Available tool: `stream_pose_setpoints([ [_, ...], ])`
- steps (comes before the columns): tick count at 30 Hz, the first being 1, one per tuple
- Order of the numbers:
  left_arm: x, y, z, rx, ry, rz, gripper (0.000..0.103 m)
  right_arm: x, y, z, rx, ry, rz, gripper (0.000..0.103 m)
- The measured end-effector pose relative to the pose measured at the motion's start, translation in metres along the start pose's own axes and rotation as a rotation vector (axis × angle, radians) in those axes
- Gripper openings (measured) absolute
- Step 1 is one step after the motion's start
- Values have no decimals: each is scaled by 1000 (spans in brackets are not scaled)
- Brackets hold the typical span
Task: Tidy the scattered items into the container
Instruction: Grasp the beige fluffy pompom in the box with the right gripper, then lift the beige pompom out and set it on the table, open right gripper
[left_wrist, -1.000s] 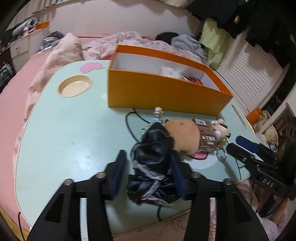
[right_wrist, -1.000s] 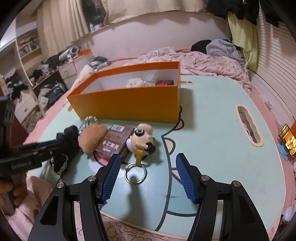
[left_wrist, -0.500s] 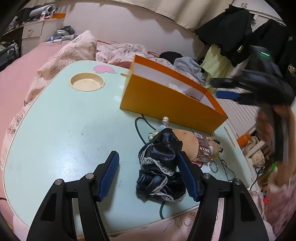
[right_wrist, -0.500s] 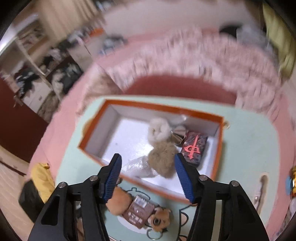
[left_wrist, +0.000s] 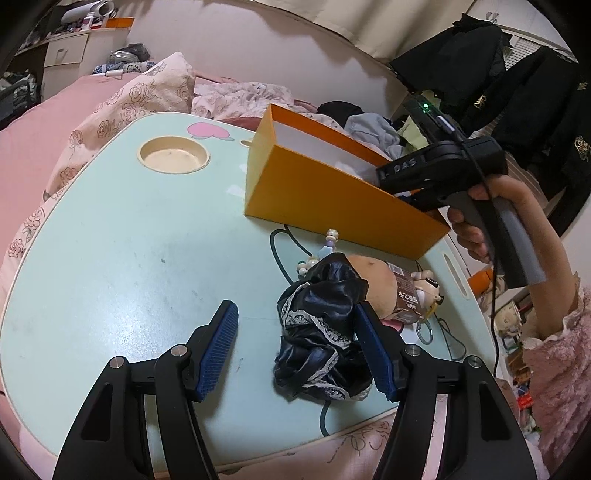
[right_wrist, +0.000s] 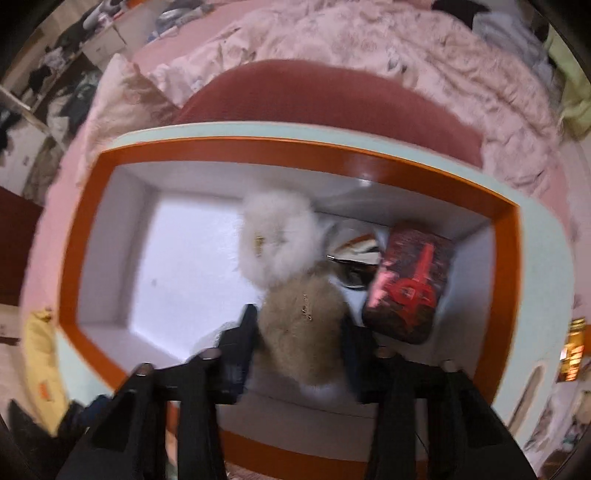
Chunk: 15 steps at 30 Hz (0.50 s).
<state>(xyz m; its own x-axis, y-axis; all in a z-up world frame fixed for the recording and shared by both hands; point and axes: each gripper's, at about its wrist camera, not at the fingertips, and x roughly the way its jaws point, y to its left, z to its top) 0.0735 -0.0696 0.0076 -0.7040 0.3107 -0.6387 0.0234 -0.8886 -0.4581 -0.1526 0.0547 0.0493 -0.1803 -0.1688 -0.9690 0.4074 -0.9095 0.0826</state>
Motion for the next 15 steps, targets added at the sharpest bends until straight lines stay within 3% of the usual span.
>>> stream_pose_setpoints([
  [4, 0, 1, -1, -10, 0, -5, 66, -12, -8, -5, 30, -55, 65, 33],
  [9, 0, 2, -1, -11, 2, 0, 66, -67, -18, -26, 54, -200, 180, 33],
  [12, -1, 1, -1, -8, 0, 4, 66, -106, -24, -62, 22, -323, 196, 33],
  [15, 0, 2, -1, -11, 3, 1, 66, -113, -37, -106, 33, -335, 211, 33],
])
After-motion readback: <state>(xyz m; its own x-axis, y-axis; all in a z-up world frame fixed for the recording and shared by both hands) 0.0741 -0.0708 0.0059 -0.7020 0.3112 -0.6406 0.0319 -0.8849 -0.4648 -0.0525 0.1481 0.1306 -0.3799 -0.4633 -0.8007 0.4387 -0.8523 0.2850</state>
